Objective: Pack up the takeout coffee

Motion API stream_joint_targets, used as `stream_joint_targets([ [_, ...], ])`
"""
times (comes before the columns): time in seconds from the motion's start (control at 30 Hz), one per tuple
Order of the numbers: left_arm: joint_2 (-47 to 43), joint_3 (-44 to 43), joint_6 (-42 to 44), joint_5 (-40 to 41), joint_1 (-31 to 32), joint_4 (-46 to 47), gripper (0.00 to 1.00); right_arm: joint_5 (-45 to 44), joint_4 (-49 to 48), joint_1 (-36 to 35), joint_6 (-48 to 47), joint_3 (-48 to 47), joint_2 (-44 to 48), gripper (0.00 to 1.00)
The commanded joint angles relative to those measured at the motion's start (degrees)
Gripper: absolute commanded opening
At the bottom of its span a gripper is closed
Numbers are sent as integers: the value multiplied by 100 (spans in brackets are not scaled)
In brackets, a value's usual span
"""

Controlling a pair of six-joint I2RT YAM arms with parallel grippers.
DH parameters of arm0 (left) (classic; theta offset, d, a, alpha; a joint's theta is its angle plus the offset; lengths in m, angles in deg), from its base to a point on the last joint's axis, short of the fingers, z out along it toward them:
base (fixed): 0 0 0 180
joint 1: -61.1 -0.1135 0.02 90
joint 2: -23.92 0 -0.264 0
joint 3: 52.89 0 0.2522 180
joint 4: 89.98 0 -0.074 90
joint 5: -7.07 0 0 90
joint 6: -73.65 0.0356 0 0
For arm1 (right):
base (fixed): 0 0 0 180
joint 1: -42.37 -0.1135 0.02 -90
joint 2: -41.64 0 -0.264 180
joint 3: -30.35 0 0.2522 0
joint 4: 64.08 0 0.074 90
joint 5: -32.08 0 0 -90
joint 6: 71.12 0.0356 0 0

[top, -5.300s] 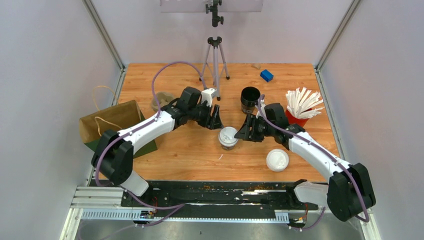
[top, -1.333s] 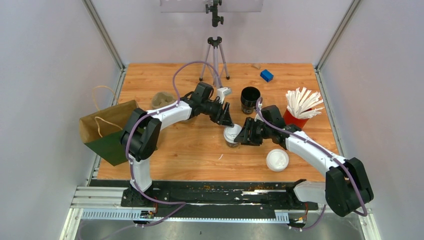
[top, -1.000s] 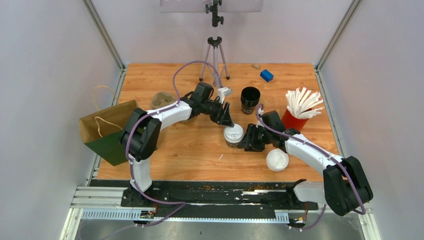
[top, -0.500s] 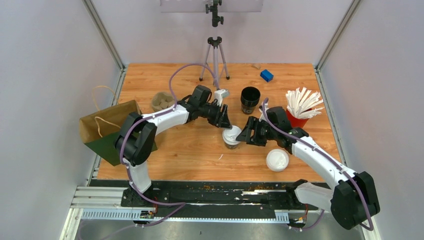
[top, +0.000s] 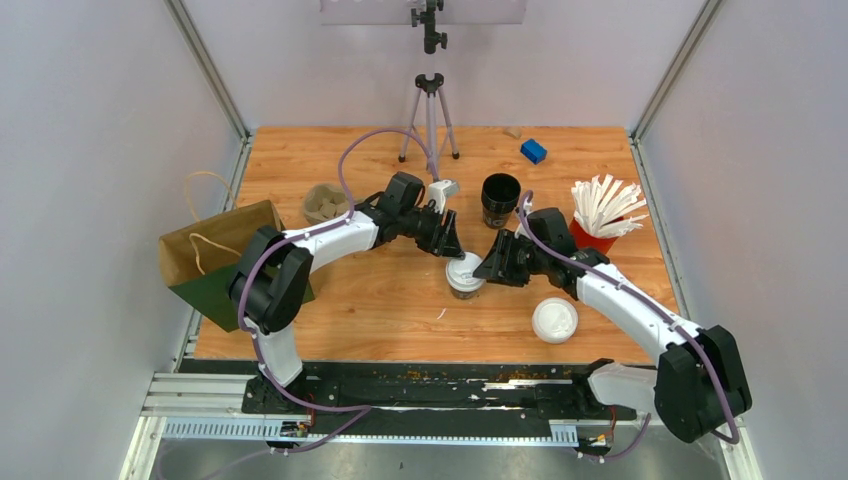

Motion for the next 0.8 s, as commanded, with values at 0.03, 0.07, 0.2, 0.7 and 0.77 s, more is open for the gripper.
stream_joint_targets([
  [0.03, -72, 115, 199, 308, 52, -264, 54, -106, -403, 23, 121, 121, -136, 39],
  [0.07, -65, 112, 216, 331, 47, -290, 54, -136, -418, 23, 116, 186, -142, 38],
  [0.2, -18, 171, 291, 352, 48, -291, 54, -276, -468, 23, 120, 442, -121, 37],
  [0.7, 156, 326, 460, 272, 43, -313, 52, -452, -519, 35, 41, 744, 196, 34],
  [0.77, 31, 45, 379, 226, 42, -391, 52, -501, -209, 33, -95, 264, 274, 35],
])
